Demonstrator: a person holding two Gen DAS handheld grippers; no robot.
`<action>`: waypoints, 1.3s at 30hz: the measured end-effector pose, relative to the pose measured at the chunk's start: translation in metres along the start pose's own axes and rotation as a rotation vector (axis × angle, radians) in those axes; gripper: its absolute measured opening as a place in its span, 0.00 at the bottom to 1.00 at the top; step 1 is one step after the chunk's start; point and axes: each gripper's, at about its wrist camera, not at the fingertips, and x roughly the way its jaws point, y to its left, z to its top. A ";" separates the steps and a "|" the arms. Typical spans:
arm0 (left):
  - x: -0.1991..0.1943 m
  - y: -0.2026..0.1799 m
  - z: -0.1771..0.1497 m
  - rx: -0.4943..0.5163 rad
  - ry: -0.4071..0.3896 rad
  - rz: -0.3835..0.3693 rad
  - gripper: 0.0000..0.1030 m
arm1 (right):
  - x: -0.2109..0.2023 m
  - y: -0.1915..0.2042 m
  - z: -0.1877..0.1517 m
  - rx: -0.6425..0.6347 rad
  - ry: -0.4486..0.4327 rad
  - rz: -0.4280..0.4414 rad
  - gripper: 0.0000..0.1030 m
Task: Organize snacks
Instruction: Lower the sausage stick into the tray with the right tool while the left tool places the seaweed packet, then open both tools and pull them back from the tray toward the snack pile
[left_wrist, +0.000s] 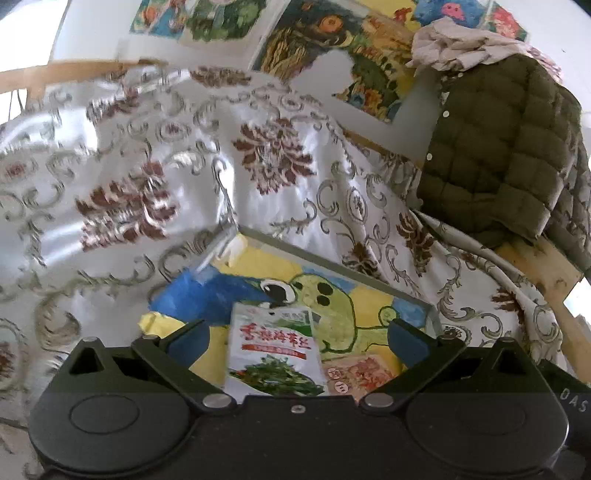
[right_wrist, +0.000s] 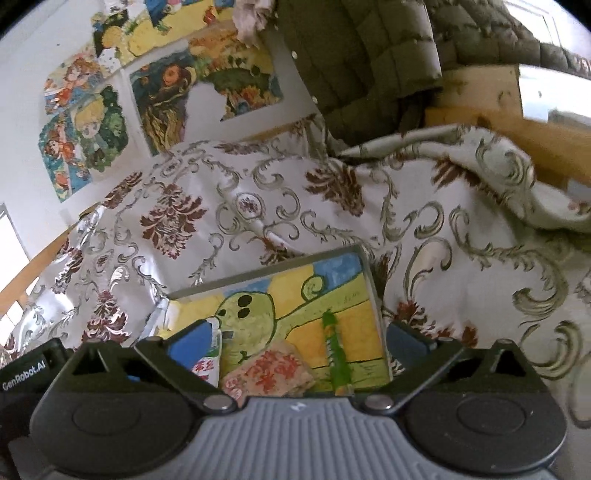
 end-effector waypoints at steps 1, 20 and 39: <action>-0.006 -0.001 0.000 0.008 -0.008 0.006 0.99 | -0.005 0.001 0.000 -0.011 -0.007 -0.001 1.00; -0.097 0.007 -0.018 0.149 -0.084 0.088 0.99 | -0.095 0.024 -0.029 -0.141 -0.146 -0.006 1.00; -0.170 0.057 -0.061 0.251 -0.037 0.131 0.99 | -0.158 0.041 -0.090 -0.201 -0.123 -0.020 1.00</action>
